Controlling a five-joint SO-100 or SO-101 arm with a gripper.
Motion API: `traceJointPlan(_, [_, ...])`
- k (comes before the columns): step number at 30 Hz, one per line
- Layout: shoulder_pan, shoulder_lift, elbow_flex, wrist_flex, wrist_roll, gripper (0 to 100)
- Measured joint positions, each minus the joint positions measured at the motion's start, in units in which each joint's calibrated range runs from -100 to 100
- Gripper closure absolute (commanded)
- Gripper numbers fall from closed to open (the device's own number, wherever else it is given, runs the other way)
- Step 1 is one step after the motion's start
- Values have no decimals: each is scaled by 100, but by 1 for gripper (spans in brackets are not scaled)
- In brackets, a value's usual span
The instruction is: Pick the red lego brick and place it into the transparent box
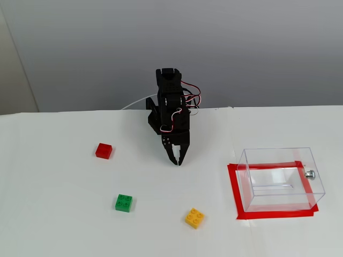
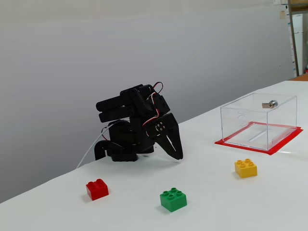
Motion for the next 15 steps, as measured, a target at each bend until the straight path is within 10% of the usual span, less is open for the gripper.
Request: traceJointPlan(15, [-75, 0, 0, -51, 0, 98])
